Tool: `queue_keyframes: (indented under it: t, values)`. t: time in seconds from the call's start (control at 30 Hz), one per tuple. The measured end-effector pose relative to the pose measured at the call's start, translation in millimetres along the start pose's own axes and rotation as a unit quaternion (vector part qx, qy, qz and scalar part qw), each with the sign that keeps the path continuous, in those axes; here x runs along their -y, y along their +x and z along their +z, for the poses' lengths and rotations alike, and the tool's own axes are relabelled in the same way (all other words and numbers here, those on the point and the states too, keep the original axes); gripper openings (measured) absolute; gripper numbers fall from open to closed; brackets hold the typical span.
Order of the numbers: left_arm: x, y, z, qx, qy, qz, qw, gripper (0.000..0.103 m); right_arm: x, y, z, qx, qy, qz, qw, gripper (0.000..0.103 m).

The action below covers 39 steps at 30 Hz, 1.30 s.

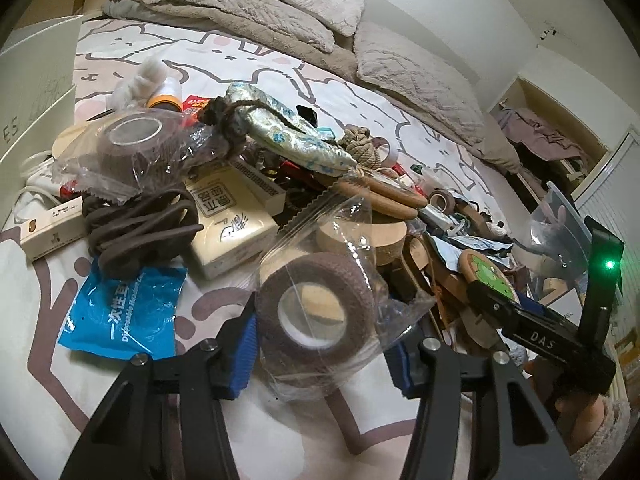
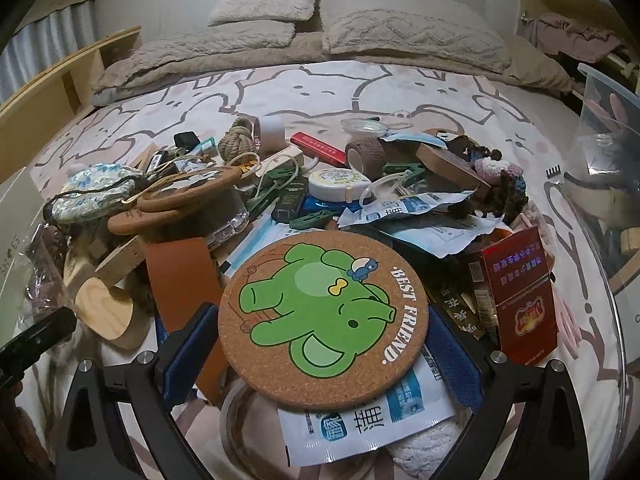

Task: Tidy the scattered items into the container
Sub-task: 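Lift the tape roll with the left tool while the right tool lifts the coaster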

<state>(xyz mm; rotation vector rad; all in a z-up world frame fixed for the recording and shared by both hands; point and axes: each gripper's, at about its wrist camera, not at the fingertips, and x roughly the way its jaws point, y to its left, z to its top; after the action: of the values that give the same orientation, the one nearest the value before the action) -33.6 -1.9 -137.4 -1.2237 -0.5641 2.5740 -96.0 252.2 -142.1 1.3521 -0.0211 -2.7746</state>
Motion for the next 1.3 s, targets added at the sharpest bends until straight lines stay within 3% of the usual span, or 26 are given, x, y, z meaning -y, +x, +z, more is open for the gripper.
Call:
queue_keyframes:
  t: [0.23,0.73,0.9,1.3]
  values:
    - [0.9,-3.4,0.3,0.003,0.001,-0.003,1.0,0.054,-10.9,-19.6,-0.8,0.038,-0.02,0.009,0.999,0.099]
    - [1.3,-19.3,7.0,0.02,0.007,0.0,0.9998,0.054,-14.6,-58.9,-1.7,0.087,0.009,0.058,0.994,0.099]
    - [3.8,-35.0,14.7,0.043,0.017,0.001,0.9989,0.054,-21.2,-74.5,1.6,0.105,0.017,0.083,0.991,0.099]
    - [-5.0,-99.2,38.1,0.131,0.037,0.014,0.9906,0.054,-45.6,-107.2,21.6,0.153,-0.005,0.089,0.984,0.099]
